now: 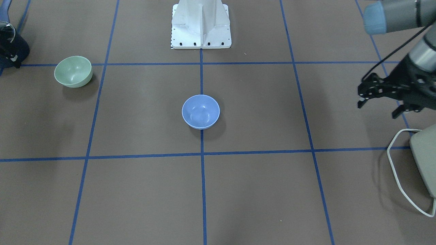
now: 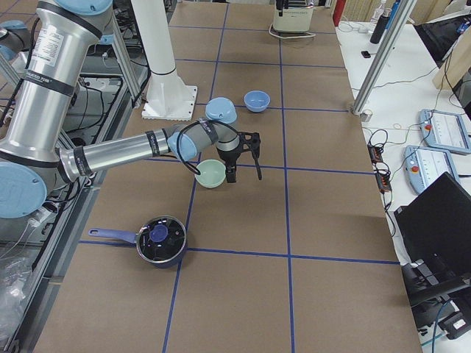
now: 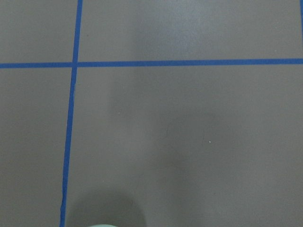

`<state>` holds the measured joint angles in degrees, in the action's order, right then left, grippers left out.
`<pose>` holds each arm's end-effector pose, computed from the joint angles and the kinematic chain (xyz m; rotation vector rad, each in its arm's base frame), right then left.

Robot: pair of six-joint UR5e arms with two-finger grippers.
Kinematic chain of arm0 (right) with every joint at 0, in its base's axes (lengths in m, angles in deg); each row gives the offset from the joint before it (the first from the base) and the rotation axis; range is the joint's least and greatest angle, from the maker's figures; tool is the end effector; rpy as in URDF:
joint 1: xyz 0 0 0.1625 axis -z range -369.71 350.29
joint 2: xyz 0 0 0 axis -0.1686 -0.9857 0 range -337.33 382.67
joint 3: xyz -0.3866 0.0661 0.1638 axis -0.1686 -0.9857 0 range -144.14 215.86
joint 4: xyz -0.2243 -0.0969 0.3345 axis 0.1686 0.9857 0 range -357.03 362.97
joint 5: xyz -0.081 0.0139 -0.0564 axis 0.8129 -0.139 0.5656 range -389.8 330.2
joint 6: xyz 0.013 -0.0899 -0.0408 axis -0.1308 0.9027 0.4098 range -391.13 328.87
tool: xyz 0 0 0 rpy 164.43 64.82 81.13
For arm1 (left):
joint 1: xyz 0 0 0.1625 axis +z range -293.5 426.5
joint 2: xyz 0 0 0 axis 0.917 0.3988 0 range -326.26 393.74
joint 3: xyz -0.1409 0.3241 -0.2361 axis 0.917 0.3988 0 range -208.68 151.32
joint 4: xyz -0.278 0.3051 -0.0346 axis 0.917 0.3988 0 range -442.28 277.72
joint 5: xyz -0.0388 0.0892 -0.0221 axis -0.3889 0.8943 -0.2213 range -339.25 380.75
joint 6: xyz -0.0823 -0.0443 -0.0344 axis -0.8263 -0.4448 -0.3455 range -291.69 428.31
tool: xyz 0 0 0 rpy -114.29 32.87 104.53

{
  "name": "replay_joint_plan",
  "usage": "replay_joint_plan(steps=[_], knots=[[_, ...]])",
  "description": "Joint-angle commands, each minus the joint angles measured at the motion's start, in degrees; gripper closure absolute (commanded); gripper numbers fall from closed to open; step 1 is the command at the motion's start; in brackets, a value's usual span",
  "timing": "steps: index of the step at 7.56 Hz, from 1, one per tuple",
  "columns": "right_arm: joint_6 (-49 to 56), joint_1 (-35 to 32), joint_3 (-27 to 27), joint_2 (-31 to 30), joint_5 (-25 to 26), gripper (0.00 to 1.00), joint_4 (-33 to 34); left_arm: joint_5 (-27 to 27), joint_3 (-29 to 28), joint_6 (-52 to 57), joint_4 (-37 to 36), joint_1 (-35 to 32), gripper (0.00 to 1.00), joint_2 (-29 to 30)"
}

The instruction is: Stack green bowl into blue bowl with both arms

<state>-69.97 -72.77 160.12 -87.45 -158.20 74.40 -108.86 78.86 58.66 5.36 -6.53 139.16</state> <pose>-0.0995 -0.3534 0.4775 0.1072 -0.8440 0.0039 0.0988 -0.5626 0.3742 0.3442 0.7764 0.3047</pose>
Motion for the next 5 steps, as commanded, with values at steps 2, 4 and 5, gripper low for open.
replay_joint_plan(steps=[2,4,5], knots=[[-0.45,6.97,0.55,-1.5,2.44,0.02,-0.5,-0.74,-1.09,27.51,-7.91,-14.75,0.01,-6.35],[-7.17,14.59,-0.15,-1.94,8.21,0.14,-3.21,-1.17,-1.98,28.81,-8.01,-18.37,0.01,-8.82],[-11.65,18.29,-1.9,-1.68,11.39,0.15,-7.14,-0.82,-1.89,28.81,-8.01,-18.38,0.01,-10.05]])
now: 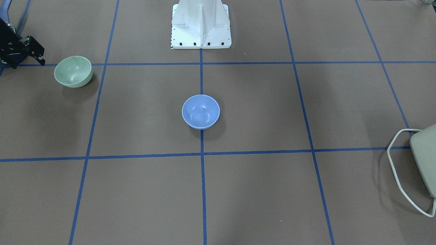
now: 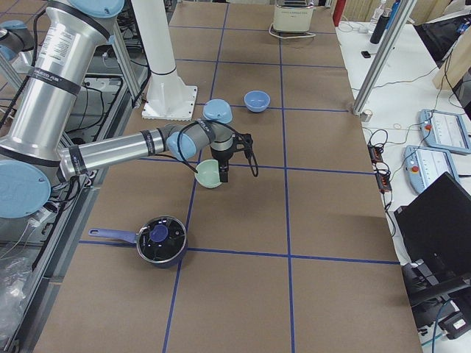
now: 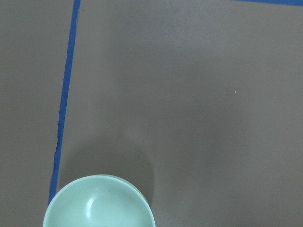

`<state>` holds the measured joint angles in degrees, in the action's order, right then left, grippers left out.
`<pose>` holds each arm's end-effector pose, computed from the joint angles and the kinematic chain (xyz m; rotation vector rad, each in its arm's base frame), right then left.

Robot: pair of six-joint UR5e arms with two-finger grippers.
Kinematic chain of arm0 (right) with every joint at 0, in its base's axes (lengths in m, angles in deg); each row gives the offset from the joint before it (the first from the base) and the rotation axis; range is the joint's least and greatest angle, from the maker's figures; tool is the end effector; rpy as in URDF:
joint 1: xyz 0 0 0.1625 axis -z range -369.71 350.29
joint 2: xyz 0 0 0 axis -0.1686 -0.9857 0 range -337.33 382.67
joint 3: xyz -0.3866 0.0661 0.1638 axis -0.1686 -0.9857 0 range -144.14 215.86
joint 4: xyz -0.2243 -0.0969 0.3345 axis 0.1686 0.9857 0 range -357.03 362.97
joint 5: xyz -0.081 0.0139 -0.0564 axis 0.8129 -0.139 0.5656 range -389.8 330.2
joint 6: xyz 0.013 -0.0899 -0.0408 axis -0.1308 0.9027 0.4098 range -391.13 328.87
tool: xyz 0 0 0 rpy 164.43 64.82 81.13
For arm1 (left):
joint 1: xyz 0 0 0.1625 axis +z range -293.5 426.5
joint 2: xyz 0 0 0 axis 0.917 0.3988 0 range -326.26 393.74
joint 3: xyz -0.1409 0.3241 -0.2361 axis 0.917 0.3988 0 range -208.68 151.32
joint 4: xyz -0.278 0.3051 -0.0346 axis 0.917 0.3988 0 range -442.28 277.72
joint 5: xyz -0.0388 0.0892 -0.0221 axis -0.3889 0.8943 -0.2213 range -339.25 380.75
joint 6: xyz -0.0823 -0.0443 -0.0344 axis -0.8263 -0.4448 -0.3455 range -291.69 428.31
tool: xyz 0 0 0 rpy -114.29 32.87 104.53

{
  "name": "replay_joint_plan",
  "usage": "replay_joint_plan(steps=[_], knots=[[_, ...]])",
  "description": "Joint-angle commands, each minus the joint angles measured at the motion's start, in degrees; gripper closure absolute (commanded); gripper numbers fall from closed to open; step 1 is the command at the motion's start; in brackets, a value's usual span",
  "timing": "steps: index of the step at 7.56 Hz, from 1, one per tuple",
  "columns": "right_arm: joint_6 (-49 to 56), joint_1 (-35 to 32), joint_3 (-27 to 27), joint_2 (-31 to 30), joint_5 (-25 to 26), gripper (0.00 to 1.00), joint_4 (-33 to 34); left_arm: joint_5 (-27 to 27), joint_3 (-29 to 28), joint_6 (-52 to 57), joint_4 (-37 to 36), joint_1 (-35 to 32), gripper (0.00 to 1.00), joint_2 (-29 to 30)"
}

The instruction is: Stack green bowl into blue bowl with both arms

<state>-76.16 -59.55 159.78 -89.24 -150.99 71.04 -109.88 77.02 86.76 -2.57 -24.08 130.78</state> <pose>-0.1666 -0.3242 0.4902 0.0676 -0.7790 -0.0804 -0.0737 -0.5267 0.4851 0.3238 0.6661 0.3748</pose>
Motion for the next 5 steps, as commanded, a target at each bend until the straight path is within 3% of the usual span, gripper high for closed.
replay_joint_plan(steps=[1,2,5], knots=[[-5.59,6.32,-6.36,0.2,5.25,0.21,-9.3,0.2,0.03,0.62,-0.16,-0.91,0.01,-1.77],[-5.77,7.12,-10.32,0.2,5.96,0.21,-15.1,0.2,0.03,0.62,-0.17,-1.0,0.01,-1.77],[-5.68,10.46,-10.63,0.29,5.97,0.36,-15.86,-0.24,0.03,0.62,0.01,-1.0,0.01,-3.17]])
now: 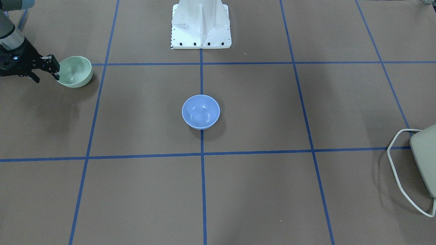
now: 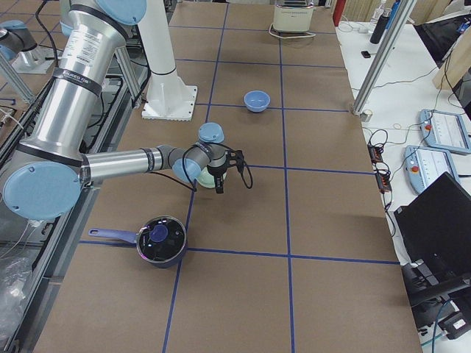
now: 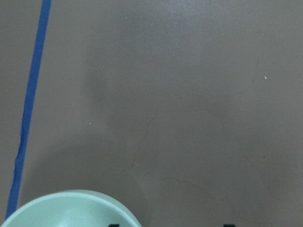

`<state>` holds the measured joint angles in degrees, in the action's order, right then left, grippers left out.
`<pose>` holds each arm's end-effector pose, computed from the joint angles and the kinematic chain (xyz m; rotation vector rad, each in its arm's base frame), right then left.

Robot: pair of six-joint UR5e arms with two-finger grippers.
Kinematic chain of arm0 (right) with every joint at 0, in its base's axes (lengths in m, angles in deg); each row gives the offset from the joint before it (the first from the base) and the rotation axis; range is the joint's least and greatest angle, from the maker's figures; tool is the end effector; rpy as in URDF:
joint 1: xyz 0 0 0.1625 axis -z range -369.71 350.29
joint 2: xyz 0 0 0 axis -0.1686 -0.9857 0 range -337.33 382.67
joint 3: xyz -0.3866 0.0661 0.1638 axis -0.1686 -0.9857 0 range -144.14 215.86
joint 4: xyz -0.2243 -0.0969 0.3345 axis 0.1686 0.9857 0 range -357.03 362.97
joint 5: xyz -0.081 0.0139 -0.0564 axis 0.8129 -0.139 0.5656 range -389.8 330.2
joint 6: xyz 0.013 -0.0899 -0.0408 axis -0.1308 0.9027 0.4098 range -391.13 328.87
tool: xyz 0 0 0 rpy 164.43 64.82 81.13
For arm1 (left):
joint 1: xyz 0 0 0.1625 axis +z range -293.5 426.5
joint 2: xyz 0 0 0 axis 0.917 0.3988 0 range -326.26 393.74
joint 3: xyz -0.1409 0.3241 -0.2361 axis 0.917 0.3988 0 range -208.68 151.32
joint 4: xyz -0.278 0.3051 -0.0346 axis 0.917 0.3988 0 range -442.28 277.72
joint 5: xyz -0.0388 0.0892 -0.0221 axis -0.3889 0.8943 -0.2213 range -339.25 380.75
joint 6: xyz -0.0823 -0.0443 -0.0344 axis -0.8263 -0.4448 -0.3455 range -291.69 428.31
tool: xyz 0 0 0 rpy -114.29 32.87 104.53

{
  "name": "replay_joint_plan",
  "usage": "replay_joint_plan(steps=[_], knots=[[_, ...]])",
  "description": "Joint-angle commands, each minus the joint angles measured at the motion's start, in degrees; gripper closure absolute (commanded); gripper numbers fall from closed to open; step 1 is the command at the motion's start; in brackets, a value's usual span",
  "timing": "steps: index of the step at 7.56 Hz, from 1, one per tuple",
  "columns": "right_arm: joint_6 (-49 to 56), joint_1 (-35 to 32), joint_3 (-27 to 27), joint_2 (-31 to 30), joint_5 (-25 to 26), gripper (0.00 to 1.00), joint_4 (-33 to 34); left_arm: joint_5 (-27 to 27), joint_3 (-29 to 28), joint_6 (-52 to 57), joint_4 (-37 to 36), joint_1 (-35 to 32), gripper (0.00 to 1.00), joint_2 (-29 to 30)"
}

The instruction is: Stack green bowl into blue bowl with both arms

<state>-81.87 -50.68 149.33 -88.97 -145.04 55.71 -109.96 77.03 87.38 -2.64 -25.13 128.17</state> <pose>-0.2194 -0.3108 0.5521 0.1087 -0.7856 -0.1218 -0.0828 -0.5100 0.5087 0.2896 0.6714 0.3516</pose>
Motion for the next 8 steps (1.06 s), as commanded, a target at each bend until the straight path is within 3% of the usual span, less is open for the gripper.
replay_joint_plan(steps=[1,3,6,8], knots=[[0.02,2.9,-0.19,0.02,0.11,0.42,-0.53,-0.24,0.03,-0.09,0.17,0.04,0.01,-0.56],[0.19,3.62,-0.01,-0.07,0.37,1.0,-0.53,-0.24,0.03,-0.09,0.26,0.04,0.01,-0.83],[0.63,0.22,1.22,0.37,-1.46,1.0,-0.53,-0.24,-0.06,-0.17,0.43,0.04,0.01,-3.1],[0.55,-5.49,0.78,3.6,-7.25,1.0,-0.44,-0.5,-1.2,-1.14,0.08,0.13,0.01,-5.29]])
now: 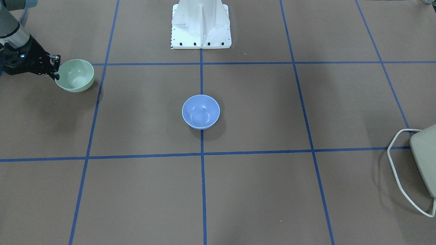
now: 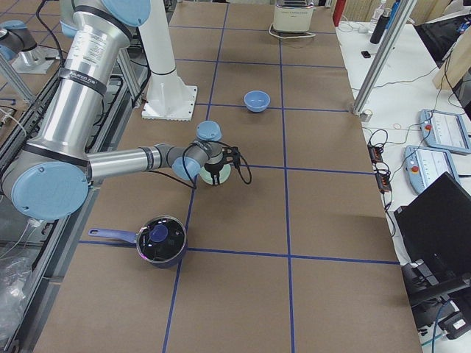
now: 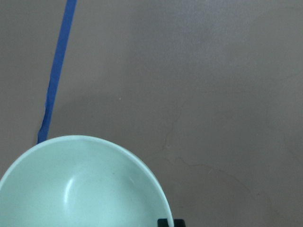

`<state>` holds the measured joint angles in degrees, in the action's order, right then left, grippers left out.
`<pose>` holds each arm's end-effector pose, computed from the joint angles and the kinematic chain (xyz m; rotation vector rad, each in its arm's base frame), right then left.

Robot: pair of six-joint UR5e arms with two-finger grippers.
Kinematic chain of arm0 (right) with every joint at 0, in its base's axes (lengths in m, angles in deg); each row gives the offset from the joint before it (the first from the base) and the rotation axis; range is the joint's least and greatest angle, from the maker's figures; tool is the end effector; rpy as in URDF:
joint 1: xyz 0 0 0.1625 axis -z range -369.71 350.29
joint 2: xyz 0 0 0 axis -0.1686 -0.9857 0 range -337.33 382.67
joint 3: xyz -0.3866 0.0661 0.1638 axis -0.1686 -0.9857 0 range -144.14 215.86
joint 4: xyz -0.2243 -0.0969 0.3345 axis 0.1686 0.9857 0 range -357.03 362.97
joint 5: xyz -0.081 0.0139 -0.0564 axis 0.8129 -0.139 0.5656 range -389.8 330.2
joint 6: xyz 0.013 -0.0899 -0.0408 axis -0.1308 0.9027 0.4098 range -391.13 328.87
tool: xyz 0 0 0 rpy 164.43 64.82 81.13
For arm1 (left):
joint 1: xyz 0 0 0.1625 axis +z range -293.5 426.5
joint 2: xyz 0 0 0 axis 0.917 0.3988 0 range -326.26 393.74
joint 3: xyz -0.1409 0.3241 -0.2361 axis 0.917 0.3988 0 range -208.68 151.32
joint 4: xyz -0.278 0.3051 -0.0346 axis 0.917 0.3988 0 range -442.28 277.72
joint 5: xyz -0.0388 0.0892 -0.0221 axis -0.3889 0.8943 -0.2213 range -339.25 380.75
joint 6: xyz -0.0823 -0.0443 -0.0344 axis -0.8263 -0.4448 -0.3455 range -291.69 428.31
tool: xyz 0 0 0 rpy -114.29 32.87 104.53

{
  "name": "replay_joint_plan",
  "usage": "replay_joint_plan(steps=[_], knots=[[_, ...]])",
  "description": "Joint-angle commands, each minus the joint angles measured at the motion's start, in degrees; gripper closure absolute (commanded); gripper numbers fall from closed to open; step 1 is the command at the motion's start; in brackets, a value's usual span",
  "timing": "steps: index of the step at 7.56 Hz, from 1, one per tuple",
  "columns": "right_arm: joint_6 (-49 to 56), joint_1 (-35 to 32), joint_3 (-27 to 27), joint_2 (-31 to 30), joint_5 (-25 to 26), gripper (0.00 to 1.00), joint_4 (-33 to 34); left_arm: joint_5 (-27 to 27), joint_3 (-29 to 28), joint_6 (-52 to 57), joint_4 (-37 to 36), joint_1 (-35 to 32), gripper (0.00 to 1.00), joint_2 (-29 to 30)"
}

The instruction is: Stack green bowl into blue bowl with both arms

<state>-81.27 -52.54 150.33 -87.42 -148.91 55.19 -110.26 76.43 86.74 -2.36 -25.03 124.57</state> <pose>-0.2190 -0.3188 0.5293 0.1115 -0.8599 -0.1382 -0.0809 -0.4881 0.5444 0.2212 0.6904 0.3187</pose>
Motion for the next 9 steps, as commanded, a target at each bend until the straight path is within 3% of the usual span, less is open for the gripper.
replay_joint_plan(steps=[1,2,3,5,7,9], knots=[[-0.49,-6.18,-0.48,5.03,-5.32,1.0,0.6,-0.9,0.18,-6.33,0.06,-0.06,0.01,-2.57],[-1.71,-7.95,-0.31,8.89,-7.43,1.0,1.99,-1.78,0.88,-10.57,1.28,-0.06,0.01,-4.15],[-7.12,-11.19,0.57,16.58,-10.41,1.0,8.45,-1.88,0.8,-10.96,3.99,-0.06,0.01,-5.47],[-17.84,-6.34,0.67,33.01,-8.88,1.0,21.98,-1.96,0.71,-10.87,4.46,-0.06,0.01,-6.01],[-25.16,2.02,-2.04,50.76,2.52,1.0,39.63,-1.88,0.28,-10.87,4.55,0.03,0.01,-6.01],[-30.37,7.91,-11.42,59.35,9.55,1.0,41.47,-1.88,0.1,-10.87,4.55,0.03,0.01,-6.18]])
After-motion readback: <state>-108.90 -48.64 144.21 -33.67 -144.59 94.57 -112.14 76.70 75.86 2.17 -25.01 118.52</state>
